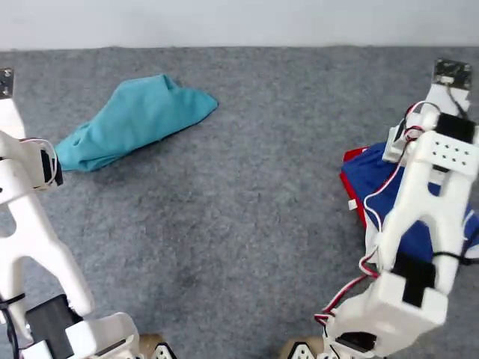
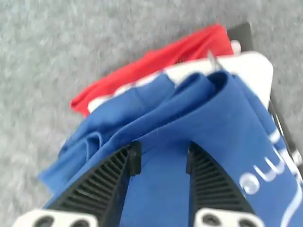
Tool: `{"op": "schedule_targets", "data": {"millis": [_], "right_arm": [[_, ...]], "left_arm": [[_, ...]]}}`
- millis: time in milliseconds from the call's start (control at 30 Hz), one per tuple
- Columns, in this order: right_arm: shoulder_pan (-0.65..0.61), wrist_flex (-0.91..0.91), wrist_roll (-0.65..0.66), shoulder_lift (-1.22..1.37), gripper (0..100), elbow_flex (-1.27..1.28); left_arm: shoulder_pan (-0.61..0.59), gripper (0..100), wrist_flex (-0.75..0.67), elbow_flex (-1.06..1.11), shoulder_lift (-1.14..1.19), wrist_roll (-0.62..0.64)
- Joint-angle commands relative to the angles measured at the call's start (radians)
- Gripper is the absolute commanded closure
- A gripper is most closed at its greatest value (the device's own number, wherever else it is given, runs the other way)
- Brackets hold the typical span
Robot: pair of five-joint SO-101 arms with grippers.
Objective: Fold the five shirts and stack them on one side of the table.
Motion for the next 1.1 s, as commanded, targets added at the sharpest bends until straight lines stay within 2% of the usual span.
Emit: {"op": "schedule_targets", "data": {"millis": [0, 133, 300, 700, 767, 967, 1067], "right_arm": [[-0.015, -0.11, -0.012, 0.054, 83.0, -0.003], [-0.027, -0.166, -0.012, 0.073, 83.0, -0.003], [-0.065, -0.142, -0.011, 0.044, 83.0, -0.02], [-0.085, 0.262, -0.002, -0.226, 83.0, -0.141], [-0.088, 0.325, 0.014, -0.252, 83.0, -0.141], [-0.15, 0.529, 0.219, -0.285, 83.0, -0.141], [-0.148, 0.541, 0.252, -0.312, 83.0, -0.106]], "left_arm": [[0.008, 88, 0.017, -0.004, -0.014, 0.008], [0.008, 88, 0.017, -0.002, -0.014, 0.008], [0.008, 88, 0.017, -0.002, -0.012, 0.008], [0.009, 88, 0.009, 0.008, -0.006, 0.008], [0.009, 87, -0.038, 0.035, -0.005, 0.008], [0.008, 86, -0.29, 0.107, 0.015, 0.0], [0.018, 82, -0.339, 0.088, 0.133, -0.055]]}}
